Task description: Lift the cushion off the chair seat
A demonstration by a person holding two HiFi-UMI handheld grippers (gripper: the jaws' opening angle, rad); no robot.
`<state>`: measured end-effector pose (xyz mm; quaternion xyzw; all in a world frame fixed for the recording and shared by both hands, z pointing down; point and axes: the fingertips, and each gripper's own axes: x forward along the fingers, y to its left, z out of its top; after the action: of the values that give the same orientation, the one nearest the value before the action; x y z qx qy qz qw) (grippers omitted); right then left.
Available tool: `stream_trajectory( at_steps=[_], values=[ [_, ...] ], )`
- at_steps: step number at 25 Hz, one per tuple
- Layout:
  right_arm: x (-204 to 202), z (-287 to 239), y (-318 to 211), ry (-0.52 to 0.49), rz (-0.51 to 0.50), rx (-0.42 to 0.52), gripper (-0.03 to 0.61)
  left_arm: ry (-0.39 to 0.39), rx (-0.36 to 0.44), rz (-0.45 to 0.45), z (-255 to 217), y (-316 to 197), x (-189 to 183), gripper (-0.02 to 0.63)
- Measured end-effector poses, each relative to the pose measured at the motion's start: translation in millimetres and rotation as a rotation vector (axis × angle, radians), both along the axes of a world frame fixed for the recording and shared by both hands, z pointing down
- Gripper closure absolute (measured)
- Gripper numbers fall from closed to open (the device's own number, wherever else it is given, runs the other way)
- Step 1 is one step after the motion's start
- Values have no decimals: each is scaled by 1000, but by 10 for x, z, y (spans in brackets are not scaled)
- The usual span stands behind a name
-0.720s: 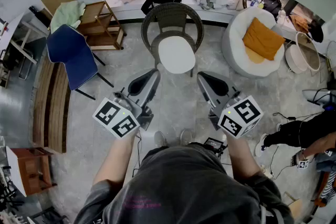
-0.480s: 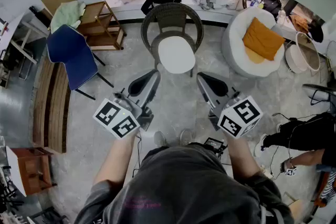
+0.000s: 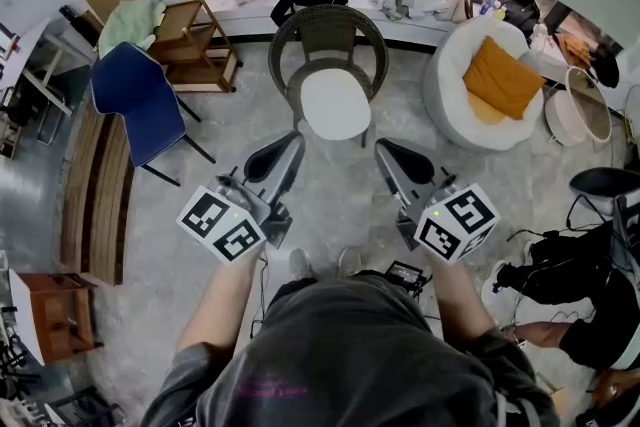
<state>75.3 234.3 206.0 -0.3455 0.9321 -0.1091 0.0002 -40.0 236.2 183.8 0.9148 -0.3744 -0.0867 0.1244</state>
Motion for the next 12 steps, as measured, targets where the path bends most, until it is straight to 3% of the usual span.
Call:
stream_trajectory(
  at_steps=[12],
  values=[
    [367,61,-88,-35,-14,-4,569,-29,-12,-25,72,-30,314,604]
  ],
)
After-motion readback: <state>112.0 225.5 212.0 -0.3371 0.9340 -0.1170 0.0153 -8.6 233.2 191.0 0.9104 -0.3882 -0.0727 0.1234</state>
